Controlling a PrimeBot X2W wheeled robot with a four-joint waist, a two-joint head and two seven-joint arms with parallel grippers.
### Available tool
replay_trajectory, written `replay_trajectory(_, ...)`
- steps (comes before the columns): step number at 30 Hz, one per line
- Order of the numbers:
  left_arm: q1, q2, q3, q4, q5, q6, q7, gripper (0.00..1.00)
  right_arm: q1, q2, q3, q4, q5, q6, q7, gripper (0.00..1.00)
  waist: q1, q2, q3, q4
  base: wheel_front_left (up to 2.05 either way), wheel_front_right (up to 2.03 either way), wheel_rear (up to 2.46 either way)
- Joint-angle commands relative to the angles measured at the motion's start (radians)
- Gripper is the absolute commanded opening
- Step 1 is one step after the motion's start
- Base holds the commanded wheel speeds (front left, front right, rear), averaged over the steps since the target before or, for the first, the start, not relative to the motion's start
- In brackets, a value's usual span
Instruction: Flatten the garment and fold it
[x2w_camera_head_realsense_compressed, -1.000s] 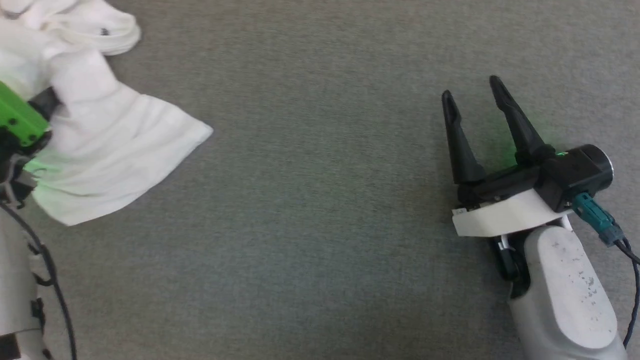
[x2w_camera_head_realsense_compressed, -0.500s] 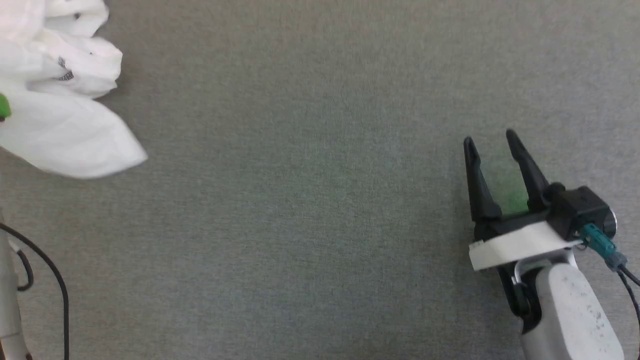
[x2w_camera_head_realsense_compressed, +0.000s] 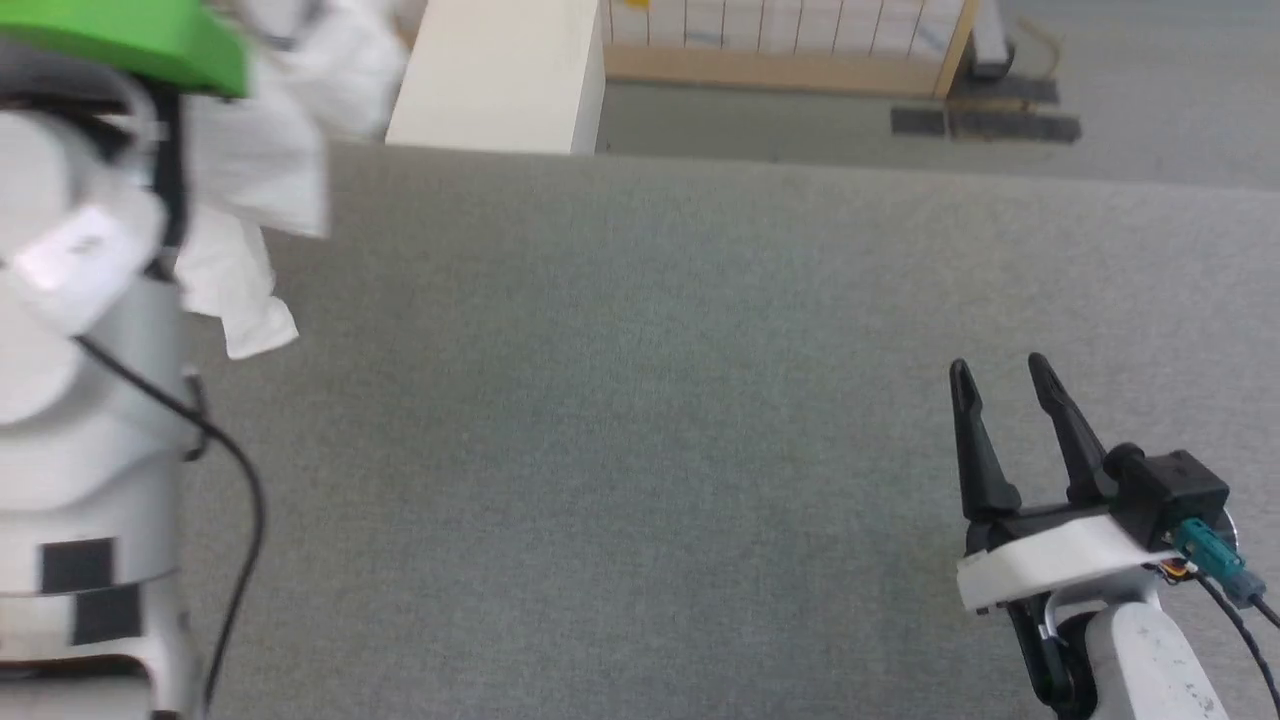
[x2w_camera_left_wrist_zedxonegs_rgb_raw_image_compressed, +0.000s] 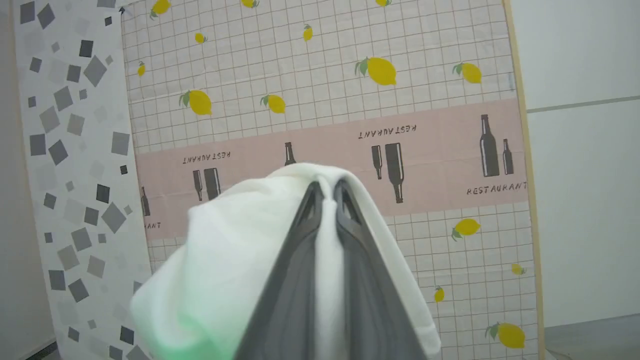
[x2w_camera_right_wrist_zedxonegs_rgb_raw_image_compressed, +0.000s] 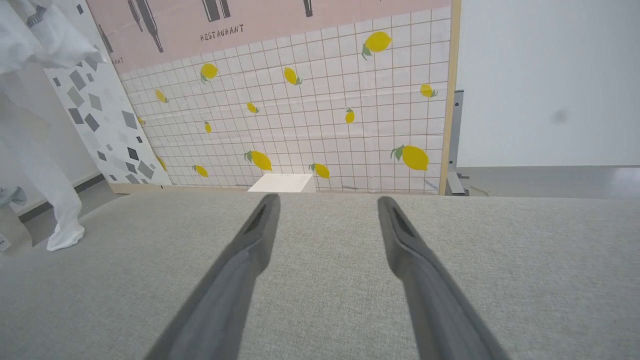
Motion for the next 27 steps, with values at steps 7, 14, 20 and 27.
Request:
replay_trajectory(7,-0.003,-0.144,-0.141,-0.032,-0.040,-0.045,0.054,0.00,0.039,-0.001,-0.014,-0.005,-0.002,-0.002,-0.005,1.00,0.0001,0.0000,-0.093,-0.140,0.00,0.00,0.00)
replay_trajectory(14,0.164,-0.261,-0.281,0.082,-0.167,-0.061,0.094,0.00,0.041,-0.001,-0.018,-0.005,-0.013,-0.002,-0.005,1.00,0.0001,0.0000,-0.063,-0.246,0.00,0.00,0.00)
replay_trajectory(20,0.303,-0.272,-0.442,0.302,-0.230,-0.070,0.281,0.00,0.031,-0.001,-0.001,-0.008,-0.013,-0.002,-0.005,1.00,0.0001,0.0000,-0.043,-0.292,0.00,0.00,0.00)
replay_trajectory(27,0.378,-0.274,-0.523,0.433,-0.321,-0.075,0.414,1.00,0.033,-0.001,-0.001,-0.002,-0.016,-0.002,-0.005,1.00,0.0001,0.0000,-0.035,-0.305,0.00,0.00,0.00)
